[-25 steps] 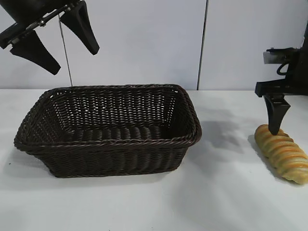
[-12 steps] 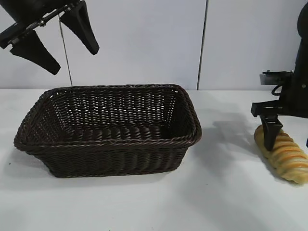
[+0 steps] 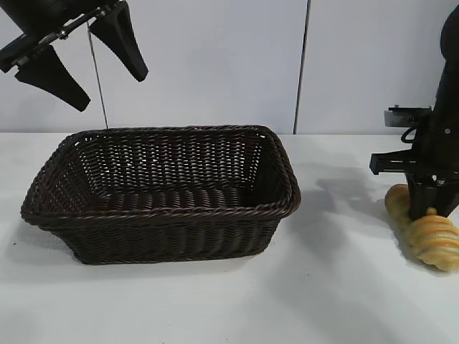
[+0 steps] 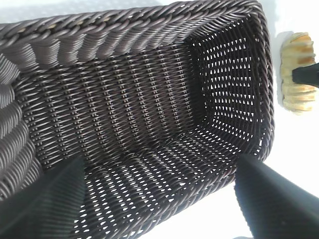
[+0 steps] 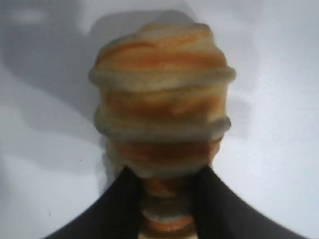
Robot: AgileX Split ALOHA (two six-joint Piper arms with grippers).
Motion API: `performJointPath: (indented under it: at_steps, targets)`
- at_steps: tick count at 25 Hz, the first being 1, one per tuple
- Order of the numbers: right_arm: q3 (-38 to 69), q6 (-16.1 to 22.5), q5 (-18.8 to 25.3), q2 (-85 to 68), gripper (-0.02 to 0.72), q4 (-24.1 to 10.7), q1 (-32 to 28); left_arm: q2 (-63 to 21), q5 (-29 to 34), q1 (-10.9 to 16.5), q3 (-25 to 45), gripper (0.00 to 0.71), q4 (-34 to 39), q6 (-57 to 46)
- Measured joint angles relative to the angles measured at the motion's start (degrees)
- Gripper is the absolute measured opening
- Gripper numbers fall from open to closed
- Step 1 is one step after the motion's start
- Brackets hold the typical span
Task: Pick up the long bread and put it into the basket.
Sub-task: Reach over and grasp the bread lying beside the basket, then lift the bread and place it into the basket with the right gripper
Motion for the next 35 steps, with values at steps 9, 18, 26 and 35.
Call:
performJointPath:
  at_steps: [9,18,26,35]
  targets:
    - [-12.38,-1.0,11.77,-4.84,0.126,1.16,0.0,0.0,0.0,0.0,0.0,0.596,0.0,0.0]
    - [-21.96,-1.47,14.13,-5.21,0.126,2.1,0.0,0.0,0.05,0.0,0.0,0.596,0.0,0.0]
    - [-22.15,-2.09,14.81,-5.21,0.126,3.95,2.11,0.0,0.05,0.0,0.0,0.596,0.0,0.0]
    - [-22.15,-2.49,14.81,-5.21,0.126,4.14,12.45,0.0,0.05,0.0,0.0,0.596,0.0,0.0]
